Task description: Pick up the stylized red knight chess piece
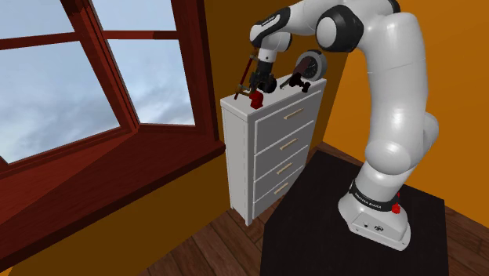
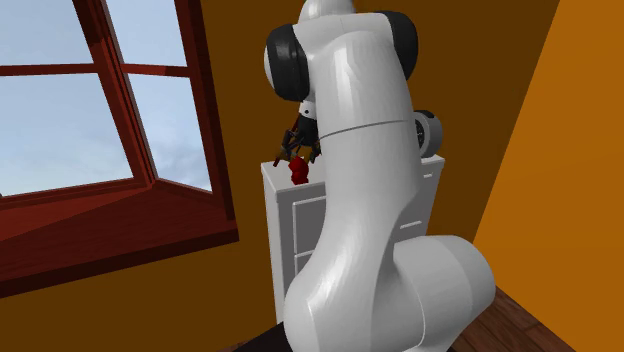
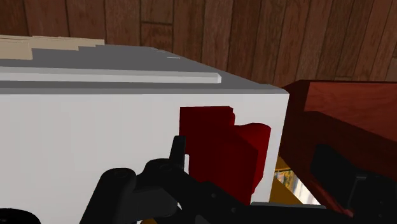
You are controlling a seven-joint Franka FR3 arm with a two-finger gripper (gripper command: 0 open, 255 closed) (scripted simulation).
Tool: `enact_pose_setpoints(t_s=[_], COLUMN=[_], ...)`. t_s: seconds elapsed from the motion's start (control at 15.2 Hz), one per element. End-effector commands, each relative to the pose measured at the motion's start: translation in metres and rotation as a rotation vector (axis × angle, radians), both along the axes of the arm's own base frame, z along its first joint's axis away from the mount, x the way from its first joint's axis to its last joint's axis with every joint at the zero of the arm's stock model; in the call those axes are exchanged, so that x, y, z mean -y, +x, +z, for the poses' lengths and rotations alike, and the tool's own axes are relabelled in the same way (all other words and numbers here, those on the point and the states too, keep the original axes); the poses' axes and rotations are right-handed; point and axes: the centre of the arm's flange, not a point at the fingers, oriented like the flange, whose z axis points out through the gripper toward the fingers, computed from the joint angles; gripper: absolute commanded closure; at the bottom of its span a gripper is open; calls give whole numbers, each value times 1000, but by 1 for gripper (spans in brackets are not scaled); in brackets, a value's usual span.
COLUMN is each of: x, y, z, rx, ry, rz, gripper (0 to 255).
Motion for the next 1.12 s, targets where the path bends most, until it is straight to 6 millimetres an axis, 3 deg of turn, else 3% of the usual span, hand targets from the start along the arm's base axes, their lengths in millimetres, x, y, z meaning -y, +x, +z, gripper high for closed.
enact_pose_setpoints(t_s=[0.0, 0.2, 0.33, 0.4, 1.06], x=[1, 1, 1, 1, 1], y=[0, 0, 0, 0, 0], z=[-10, -29, -29, -29, -23], rx=[0, 0, 0, 0, 0], ry=[1, 1, 1, 0, 1], rz=[0, 0, 0, 0, 0], gripper=[0, 0, 0, 255, 255])
